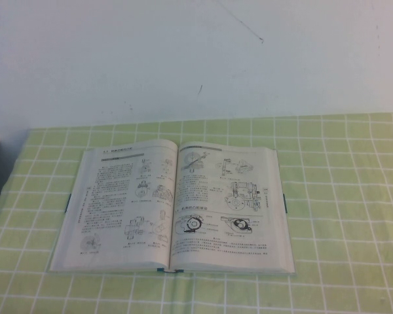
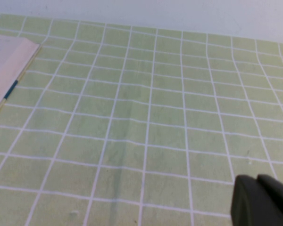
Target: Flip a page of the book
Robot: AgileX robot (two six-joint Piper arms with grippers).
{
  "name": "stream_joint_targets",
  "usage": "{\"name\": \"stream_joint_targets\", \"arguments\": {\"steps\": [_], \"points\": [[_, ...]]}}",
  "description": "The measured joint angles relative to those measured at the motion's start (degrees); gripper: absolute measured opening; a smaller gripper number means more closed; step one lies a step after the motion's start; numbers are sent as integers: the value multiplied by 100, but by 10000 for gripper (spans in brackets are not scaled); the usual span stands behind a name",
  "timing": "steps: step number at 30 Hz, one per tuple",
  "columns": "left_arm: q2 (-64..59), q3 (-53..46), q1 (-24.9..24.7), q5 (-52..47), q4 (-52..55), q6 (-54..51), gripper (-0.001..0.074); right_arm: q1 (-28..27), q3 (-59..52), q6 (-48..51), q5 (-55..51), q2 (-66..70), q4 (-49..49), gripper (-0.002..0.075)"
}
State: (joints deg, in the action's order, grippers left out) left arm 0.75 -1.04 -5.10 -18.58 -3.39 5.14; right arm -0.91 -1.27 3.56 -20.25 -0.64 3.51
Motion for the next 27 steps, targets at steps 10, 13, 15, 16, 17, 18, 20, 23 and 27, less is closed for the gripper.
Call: {"name": "stream_joint_targets", "arguments": {"steps": [10,13,15,16,17,18,20,23,27], "points": [[0,-11,0,140,92,12,-3,0,0,0,12,0,15,-3],[0,-23,0,283,103,12,-3,0,-12,0,161,0,15,-3],[0,-23,0,451,103,2,-3,0,-38,0,435,0,15,-3],[0,-23,0,558,103,2,-3,0,-46,0,632,0,15,-3],[0,-23,0,700,103,2,-3,0,-46,0,872,0,15,-3],[0,-23,0,873,103,2,-3,0,-46,0,1082,0,15,-3],[0,-23,0,1261,103,2,-3,0,-46,0,1690,0,23,-3],[0,-23,0,2106,103,2,-3,0,-46,0,2422,0,27,-3],[0,-23,0,3224,127,2,-3,0,-46,-180,3407,0,37,-3]]}}
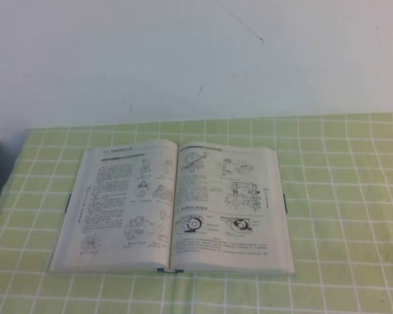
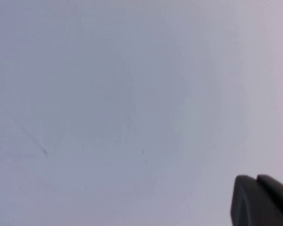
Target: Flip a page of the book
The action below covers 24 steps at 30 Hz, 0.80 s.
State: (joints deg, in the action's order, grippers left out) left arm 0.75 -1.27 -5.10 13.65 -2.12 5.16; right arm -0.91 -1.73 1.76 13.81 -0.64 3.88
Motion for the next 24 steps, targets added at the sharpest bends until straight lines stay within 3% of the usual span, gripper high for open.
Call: {"name": "stream_joint_targets", "arguments": {"steps": [5,15,19,24], "points": [[0,0,0,744,12,0,-3,0,0,-85,694,0,0,-3],[0,0,0,1441,12,51,-3,0,0,-101,810,0,-173,-3],[0,0,0,1351,-71,254,-3,0,209,209,235,0,-173,-3],[0,532,0,110,-60,346,-3,0,987,700,-1249,0,-125,-3]]}}
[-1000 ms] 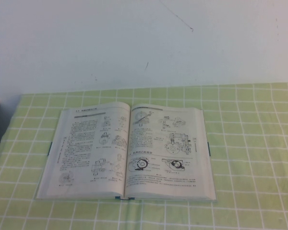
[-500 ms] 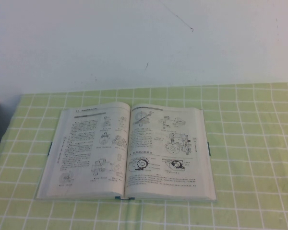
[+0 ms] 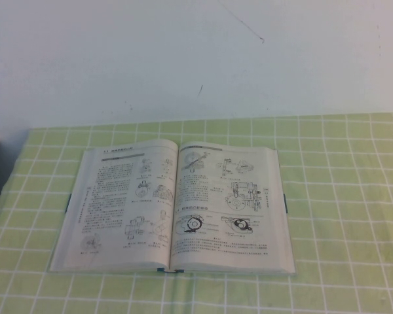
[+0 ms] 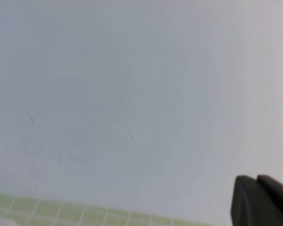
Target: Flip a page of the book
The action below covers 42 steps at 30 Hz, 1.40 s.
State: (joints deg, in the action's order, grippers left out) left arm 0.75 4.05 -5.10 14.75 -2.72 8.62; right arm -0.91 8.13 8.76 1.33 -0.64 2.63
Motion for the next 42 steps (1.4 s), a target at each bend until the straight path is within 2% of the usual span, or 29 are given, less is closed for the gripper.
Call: {"name": "stream_joint_targets", "arguments": {"steps": [7,10,14,18,24,29,32,35,42], "points": [[-349,1189,0,-1592,78,13,-3,0,1174,129,-2367,688,-194,-3],[-939,1642,0,-2528,99,13,-3,0,1650,400,-3290,1425,-653,-3],[-1999,2128,0,-3475,-131,-61,-3,0,2077,1303,-4069,2455,-1547,-3],[-3193,2521,0,-4043,-1111,-830,-3,0,2222,2264,-4221,3397,-2429,-3],[-4955,3040,0,-4549,-3472,-3176,-3,0,2229,3833,-3983,4663,-3978,-3],[-6240,3435,0,-4710,-4884,-4718,-3,0,2229,5424,-3983,5619,-5571,-3],[-6978,3642,0,-4687,-5467,-5455,-3,21,2293,5913,-3970,6125,-6371,-3],[-7619,3831,0,-4661,-5977,-5780,-3,179,2506,6160,-3960,6643,-6710,-3],[-8869,4077,0,-4470,-7019,-6736,-3,682,3363,6491,-3920,7892,-6839,-3]]}}
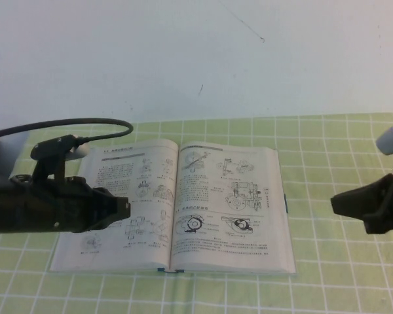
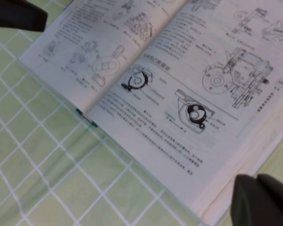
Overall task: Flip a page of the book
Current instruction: Open the closed book
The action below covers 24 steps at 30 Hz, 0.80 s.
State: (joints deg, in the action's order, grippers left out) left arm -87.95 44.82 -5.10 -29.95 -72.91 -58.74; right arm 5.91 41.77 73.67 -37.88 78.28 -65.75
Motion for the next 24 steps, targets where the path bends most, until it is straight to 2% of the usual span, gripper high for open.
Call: {"name": "stream_joint_targets", "arguments": {"steps": [4,6,16,24], "points": [[-410,49,0,79,-431,-326,-3,172,485,72,0,687,-26,1],[-555,60,0,100,-521,-471,-3,209,725,76,0,1070,-131,27],[-889,67,-10,546,-627,-786,-3,268,1494,147,0,2535,-766,348],[-937,67,-10,565,-663,-792,-3,582,1924,179,-53,3396,-939,391]]}}
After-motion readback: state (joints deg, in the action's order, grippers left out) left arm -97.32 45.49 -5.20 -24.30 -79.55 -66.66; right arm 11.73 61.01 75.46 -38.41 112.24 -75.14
